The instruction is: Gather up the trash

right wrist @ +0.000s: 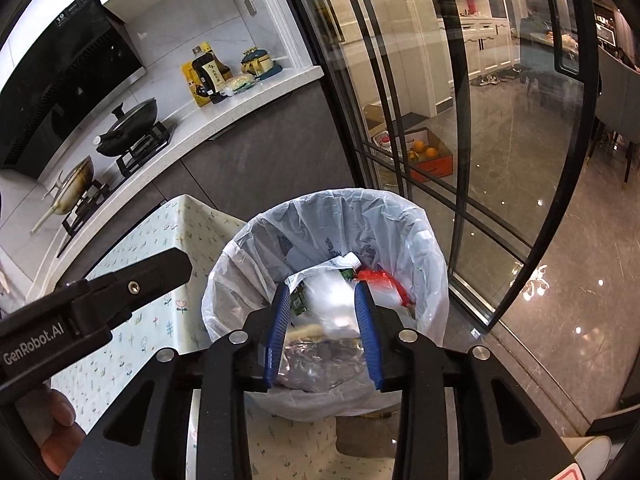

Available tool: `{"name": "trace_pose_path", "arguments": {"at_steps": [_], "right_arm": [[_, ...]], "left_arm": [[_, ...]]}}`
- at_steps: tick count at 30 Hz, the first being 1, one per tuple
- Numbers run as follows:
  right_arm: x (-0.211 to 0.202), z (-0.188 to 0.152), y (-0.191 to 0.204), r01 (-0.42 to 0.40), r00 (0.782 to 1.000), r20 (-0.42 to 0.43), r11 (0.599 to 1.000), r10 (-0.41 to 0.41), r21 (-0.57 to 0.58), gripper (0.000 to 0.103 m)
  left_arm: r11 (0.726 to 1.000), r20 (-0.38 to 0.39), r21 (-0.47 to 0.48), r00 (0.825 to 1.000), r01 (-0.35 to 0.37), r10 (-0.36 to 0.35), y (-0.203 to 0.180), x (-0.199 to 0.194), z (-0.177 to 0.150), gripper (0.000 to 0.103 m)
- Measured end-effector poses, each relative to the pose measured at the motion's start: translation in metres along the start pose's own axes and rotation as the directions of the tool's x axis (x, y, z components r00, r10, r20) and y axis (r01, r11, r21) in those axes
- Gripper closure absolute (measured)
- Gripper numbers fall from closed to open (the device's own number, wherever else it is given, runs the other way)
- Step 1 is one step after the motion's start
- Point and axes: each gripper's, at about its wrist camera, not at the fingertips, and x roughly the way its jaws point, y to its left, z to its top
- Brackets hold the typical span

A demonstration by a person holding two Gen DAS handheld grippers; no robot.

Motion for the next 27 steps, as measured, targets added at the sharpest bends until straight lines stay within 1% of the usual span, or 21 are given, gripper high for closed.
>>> {"name": "trace_pose_path", "arguments": {"at_steps": [2, 4, 8, 11, 13, 17, 19, 22, 27], "right_arm": [[-0.003, 0.0, 0.003, -0.003, 1.0, 0.008, 1.0, 0.003, 0.0, 0.065], [-0.007, -0.001, 0.007, 0.002, 1.0, 0.013, 1.0, -0.002, -0.01, 0.061], [-0.019, -0.007, 0.017, 0.028, 1.0, 0.007, 0.998, -0.027, -0.049, 0.057], [-0.031, -0.012, 0.027, 0.038, 0.999, -0.005, 0.995, -0.038, -0.089, 0.05], [-0.038, -0.016, 0.032, 0.041, 0.999, -0.016, 0.992, -0.044, -0.115, 0.044], [-0.057, -0.023, 0.045, 0.066, 0.997, -0.024, 0.984, -0.07, -0.166, 0.037], [-0.067, -0.027, 0.05, 0.083, 0.996, -0.02, 0.979, -0.089, -0.187, 0.03], [-0.079, -0.033, 0.053, 0.077, 0.996, -0.034, 0.977, -0.085, -0.201, 0.024], [-0.092, -0.041, 0.057, 0.09, 0.993, -0.049, 0.97, -0.103, -0.225, 0.02]], "left_arm": [[1.0, 0.009, -0.016, 1.0, -0.009, 0.009, 0.006, -0.005, -0.002, 0.041], [0.999, 0.021, -0.031, 0.999, -0.024, 0.025, 0.013, -0.01, -0.003, 0.039], [0.996, 0.037, -0.058, 0.997, -0.067, 0.069, 0.028, -0.024, -0.008, 0.039], [0.992, 0.044, -0.07, 0.993, -0.108, 0.111, 0.038, -0.038, -0.016, 0.038], [0.987, 0.051, -0.075, 0.988, -0.142, 0.146, 0.042, -0.049, -0.022, 0.037], [0.977, 0.07, -0.074, 0.976, -0.2, 0.205, 0.047, -0.071, -0.035, 0.024], [0.971, 0.077, -0.068, 0.969, -0.231, 0.236, 0.047, -0.08, -0.04, 0.022], [0.964, 0.07, -0.056, 0.962, -0.261, 0.265, 0.046, -0.091, -0.048, 0.021], [0.95, 0.063, -0.046, 0.949, -0.308, 0.31, 0.043, -0.103, -0.06, 0.017]]}}
